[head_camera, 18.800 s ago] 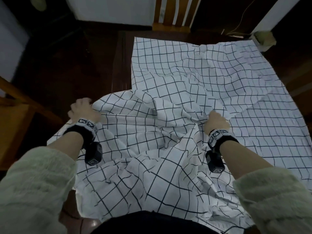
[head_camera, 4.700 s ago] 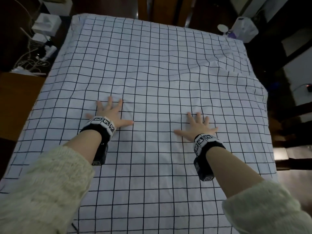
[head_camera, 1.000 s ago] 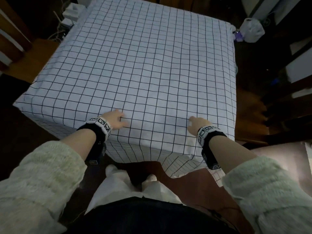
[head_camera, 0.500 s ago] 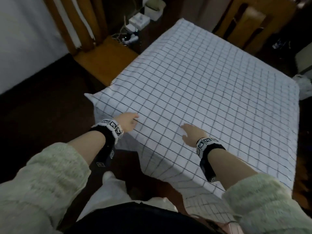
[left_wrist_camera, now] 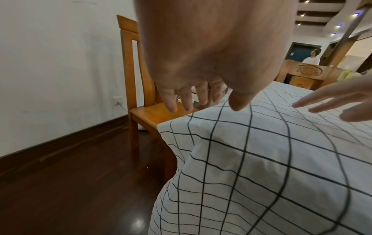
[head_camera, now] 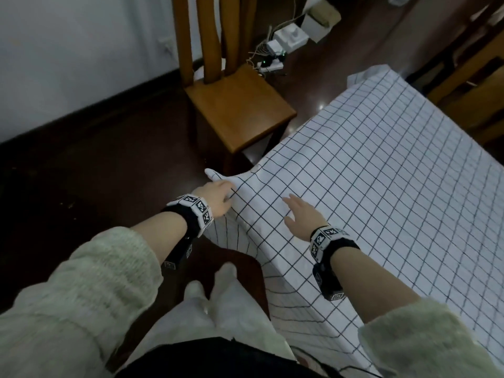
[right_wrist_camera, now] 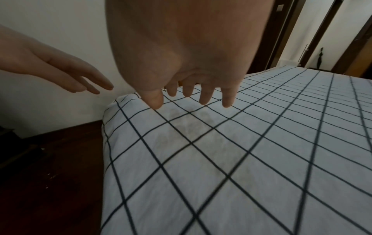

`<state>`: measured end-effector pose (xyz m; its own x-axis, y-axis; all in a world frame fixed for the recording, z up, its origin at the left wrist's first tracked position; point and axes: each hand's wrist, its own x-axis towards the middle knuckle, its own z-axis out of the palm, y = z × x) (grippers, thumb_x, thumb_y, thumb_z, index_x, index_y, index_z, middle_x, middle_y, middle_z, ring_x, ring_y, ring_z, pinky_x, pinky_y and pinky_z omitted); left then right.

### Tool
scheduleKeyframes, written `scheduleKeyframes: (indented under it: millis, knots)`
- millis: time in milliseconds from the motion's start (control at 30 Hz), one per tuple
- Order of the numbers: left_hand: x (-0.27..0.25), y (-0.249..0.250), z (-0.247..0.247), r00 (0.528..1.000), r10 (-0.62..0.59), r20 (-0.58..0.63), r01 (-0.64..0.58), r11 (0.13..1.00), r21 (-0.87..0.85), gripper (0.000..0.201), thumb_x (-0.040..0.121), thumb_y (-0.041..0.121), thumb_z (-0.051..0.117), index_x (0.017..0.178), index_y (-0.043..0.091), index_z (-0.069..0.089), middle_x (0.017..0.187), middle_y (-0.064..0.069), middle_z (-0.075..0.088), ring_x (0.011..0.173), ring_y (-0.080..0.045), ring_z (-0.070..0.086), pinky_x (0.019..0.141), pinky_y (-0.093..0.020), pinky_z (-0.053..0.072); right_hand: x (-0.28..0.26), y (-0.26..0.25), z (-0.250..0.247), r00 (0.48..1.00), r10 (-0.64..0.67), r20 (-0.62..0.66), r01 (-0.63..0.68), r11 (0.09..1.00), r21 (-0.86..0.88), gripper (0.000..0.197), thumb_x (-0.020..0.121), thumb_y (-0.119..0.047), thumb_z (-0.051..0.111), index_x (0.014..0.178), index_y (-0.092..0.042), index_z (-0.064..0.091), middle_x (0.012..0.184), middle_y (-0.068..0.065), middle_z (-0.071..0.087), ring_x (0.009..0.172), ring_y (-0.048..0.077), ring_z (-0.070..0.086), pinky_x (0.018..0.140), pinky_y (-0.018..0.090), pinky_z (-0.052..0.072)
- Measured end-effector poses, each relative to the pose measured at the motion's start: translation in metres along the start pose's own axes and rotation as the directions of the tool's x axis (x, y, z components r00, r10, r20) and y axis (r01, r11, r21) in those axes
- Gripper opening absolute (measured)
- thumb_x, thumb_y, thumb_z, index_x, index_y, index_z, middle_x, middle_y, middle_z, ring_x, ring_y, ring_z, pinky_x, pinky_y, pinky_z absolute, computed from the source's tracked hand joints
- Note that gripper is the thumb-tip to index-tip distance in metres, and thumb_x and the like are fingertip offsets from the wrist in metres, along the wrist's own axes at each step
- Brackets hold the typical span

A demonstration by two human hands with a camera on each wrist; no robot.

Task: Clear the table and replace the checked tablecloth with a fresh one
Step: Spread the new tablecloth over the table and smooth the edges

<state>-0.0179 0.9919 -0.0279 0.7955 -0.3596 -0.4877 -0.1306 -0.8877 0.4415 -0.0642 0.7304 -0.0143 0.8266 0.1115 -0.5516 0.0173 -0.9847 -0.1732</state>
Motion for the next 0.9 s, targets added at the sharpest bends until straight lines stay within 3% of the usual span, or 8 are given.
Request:
scheduleKeyframes:
  millis: [167,267,367,433,567,767,900]
  knots:
    - [0.034,-0.012,-0.011,0.998,-0.003,0.068,0.004,1.000,-0.021,0.054,0.095,0.041,0.041,0.147,0.034,0.026,0.155,0.010,0.024,0.137,-0.023,0.034,0.106,-0.046,0.037,0.048,-0.008,-0.022,0.997,-0.054,-0.055,0.052,0.998,-0.032,0.059,0.099,-0.035,0.041,0.153,-0.023,0.019,0.161,-0.001,0.011,0.146,0.022,0.018,0.118,0.041,0.019]
    - [0.054,-0.016,-0.020,0.992,-0.030,0.126,0.030,1.000,0.005,0.050,0.096,0.040,0.042,0.144,0.033,0.032,0.144,0.003,0.043,0.126,-0.025,0.047,0.097,-0.041,0.043,0.080,-0.019,-0.034,0.991,-0.097,-0.093,0.097,0.995,-0.005,0.059,0.099,-0.037,0.040,0.153,-0.024,0.018,0.161,-0.001,0.013,0.147,0.023,0.014,0.120,0.039,0.015]
    - [0.071,-0.020,-0.030,0.962,-0.072,0.262,0.054,0.996,0.074,0.036,0.096,0.028,0.041,0.130,0.019,0.050,0.127,-0.006,0.058,0.110,-0.027,0.057,0.085,-0.034,0.046,0.108,-0.033,-0.040,0.984,-0.161,-0.079,0.157,0.986,-0.054,0.056,0.099,-0.036,0.038,0.152,-0.023,0.022,0.160,0.000,0.015,0.147,0.022,0.011,0.121,0.038,0.010]
    - [0.080,-0.025,-0.032,0.940,-0.092,0.330,0.054,0.991,0.123,0.034,0.096,0.024,0.041,0.121,0.011,0.059,0.124,-0.008,0.062,0.110,-0.027,0.058,0.086,-0.033,0.046,0.123,-0.044,-0.041,0.984,-0.179,-0.023,0.175,0.977,-0.118,0.050,0.100,-0.036,0.034,0.148,-0.023,0.032,0.159,-0.001,0.019,0.148,0.021,0.009,0.120,0.040,0.008]
    - [0.085,-0.040,-0.028,0.880,-0.174,0.441,0.102,0.978,0.182,0.036,0.099,0.020,0.040,0.125,0.007,0.060,0.128,-0.008,0.059,0.116,-0.027,0.056,0.095,-0.034,0.045,0.134,-0.063,-0.036,0.989,-0.147,0.036,0.151,0.967,-0.207,0.043,0.100,-0.039,0.029,0.133,-0.026,0.052,0.149,-0.003,0.038,0.144,0.019,0.019,0.118,0.043,0.008]
    - [0.095,-0.061,-0.038,0.881,-0.162,0.444,0.066,0.972,0.225,0.034,0.100,0.017,0.039,0.126,0.006,0.059,0.129,-0.010,0.059,0.118,-0.026,0.055,0.089,-0.030,0.042,0.147,-0.095,-0.032,0.965,-0.051,0.256,0.116,0.962,-0.248,0.046,0.098,-0.043,0.025,0.124,-0.025,0.059,0.136,0.000,0.050,0.136,0.019,0.033,0.114,0.058,0.006]
    - [0.097,-0.071,-0.055,0.918,-0.093,0.386,0.018,0.981,0.194,0.035,0.100,0.021,0.039,0.127,0.008,0.058,0.130,-0.008,0.058,0.118,-0.026,0.054,0.097,-0.033,0.042,0.136,-0.114,-0.036,0.976,-0.098,0.195,0.110,0.993,-0.048,0.045,0.101,-0.037,0.033,0.144,-0.025,0.040,0.150,-0.002,0.038,0.138,0.018,0.033,0.114,0.039,0.019]
